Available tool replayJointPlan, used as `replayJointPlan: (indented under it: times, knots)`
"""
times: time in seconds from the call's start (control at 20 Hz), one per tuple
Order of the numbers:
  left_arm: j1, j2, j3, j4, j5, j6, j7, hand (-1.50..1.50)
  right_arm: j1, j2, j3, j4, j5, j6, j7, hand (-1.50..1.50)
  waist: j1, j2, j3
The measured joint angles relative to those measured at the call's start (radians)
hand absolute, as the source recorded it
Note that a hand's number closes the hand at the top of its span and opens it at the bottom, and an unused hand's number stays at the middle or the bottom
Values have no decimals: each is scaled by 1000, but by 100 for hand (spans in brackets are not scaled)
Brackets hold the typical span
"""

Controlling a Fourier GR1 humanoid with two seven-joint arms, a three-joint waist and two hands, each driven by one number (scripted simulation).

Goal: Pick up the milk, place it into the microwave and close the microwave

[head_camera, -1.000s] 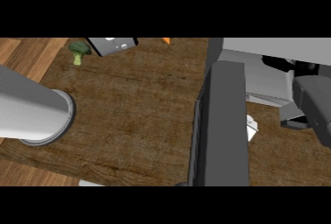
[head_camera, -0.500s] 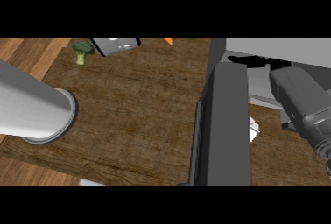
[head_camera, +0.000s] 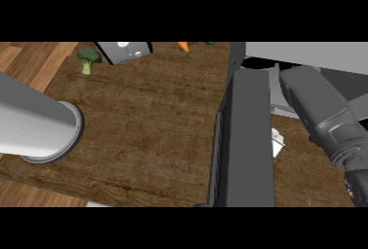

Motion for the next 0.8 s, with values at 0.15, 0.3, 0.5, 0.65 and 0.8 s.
replayJointPlan:
  times: [0.15,0.3,0.5,0.65,0.8]
  knots:
    - [2,-2,-6,9,-5,-8,0,-150,-3,14,0,-6,5,-23,-11,-150,-10,-2,1]
    - [8,-15,-17,17,-14,-15,-2,-150,-2,22,-13,-12,-2,-48,-19,-150,-22,0,2]
    - [24,-36,-31,31,-41,-28,-6,-150,6,36,-41,-22,-26,-73,-26,-150,-41,-6,2]
    - [42,-60,-45,30,-59,-43,-16,-150,23,32,-52,-27,-35,-67,-42,-150,-53,-14,1]
    - [49,-84,-61,30,-87,-54,-27,-150,39,24,-53,-28,-35,-40,-55,-150,-69,-24,0]
